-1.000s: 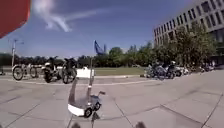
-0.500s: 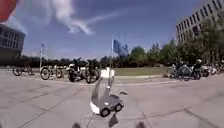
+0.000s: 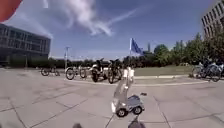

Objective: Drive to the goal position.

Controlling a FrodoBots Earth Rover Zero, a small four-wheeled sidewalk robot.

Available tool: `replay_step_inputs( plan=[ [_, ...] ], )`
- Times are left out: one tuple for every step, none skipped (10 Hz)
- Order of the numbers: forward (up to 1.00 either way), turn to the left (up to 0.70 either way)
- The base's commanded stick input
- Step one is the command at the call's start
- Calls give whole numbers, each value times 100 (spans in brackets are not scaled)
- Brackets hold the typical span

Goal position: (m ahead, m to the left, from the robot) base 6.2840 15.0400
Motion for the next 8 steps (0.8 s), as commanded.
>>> replay_step_inputs(
  plan=[
    [0,70],
    [0,70],
    [0,70],
    [0,70],
    [0,70],
    [0,70],
    [0,70],
    [0,70]
  ],
)
